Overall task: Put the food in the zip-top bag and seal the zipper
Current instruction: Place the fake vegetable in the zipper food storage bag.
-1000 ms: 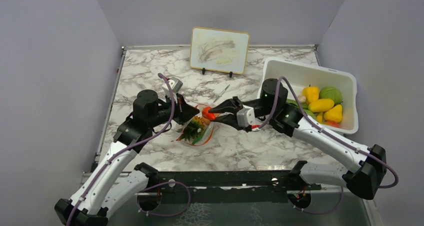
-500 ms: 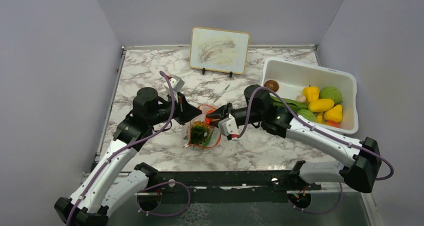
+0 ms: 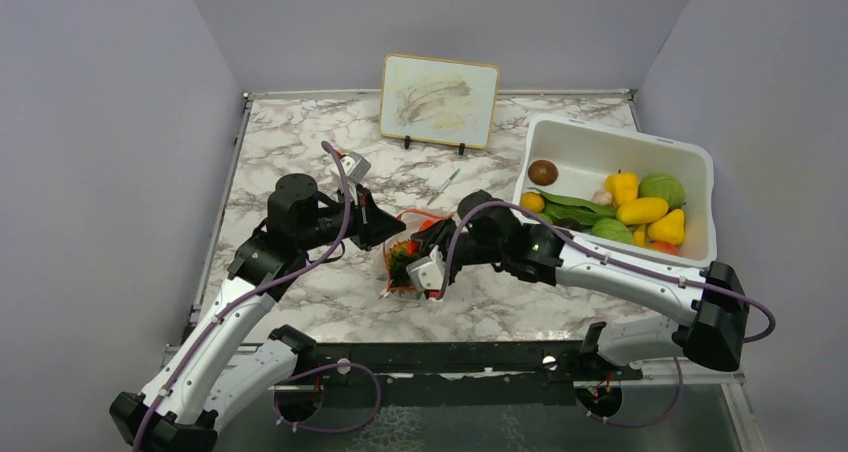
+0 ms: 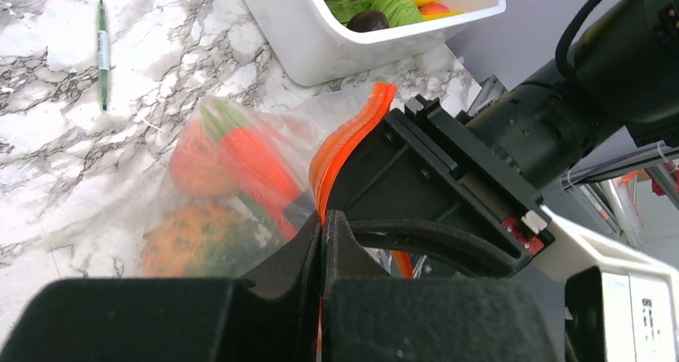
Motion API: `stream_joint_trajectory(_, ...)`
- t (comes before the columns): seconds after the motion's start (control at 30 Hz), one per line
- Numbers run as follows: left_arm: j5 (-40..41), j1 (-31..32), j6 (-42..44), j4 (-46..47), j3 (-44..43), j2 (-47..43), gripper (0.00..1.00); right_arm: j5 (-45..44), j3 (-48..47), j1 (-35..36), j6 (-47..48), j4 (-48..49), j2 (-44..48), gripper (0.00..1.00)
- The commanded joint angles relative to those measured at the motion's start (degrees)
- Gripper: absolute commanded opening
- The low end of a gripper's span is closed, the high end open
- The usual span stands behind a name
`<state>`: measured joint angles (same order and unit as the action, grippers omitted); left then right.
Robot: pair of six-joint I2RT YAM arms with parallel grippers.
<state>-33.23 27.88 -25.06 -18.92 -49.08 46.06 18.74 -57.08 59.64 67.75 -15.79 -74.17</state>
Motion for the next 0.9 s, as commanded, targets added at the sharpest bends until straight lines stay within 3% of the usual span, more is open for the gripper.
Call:
stream_joint_trajectory(0.0,-2.5,0.2,-0.3,1.3,-1.2,-0.5,0.00,-10.0,-2.1,2.1,2.4,-4.1,-1.4,0.02)
stream_joint_trajectory(0.1,-2.2,0.2,-0.2,1.3,-1.0,-0.3,0.00,-11.4,-2.6,2.9,1.7,-4.6,-1.7,0.14)
stream_joint_trajectory(0.17,-2.0,0.2,-0.1,1.3,-0.7,-0.3,0.00,-11.9,-2.8,3.5,-0.2,-4.1,-1.4,0.50)
stream_joint_trajectory(0.2,-1.7,0.2,-0.2,1.3,-0.6,-0.4,0.00,-11.9,-3.2,4.0,-0.9,-4.8,-1.1,0.61)
stream_joint_trajectory(0.23,-1.4,0.2,-0.1,1.3,-0.5,-0.3,0.00,-11.6,-3.8,4.6,-1.6,-5.9,-0.7,0.64)
stream_joint_trajectory(0.37,0.4,0.2,0.0,1.5,0.5,-0.7,0.00,-7.5,-4.8,4.8,-5.0,-7.4,1.4,0.63)
stream_joint_trajectory(0.53,2.4,0.2,0.4,2.6,2.1,-1.0,0.00,-2.1,-3.0,4.9,-12.8,-2.6,5.6,0.63)
stream_joint_trajectory(0.7,5.1,0.2,1.0,3.2,3.5,-1.1,0.00,-2.0,-1.9,4.9,-30.7,6.2,10.0,0.63)
stream_joint_trajectory(0.87,5.8,0.2,0.7,3.8,3.6,-1.0,0.00,-13.2,1.3,4.9,-55.4,16.7,15.6,0.63)
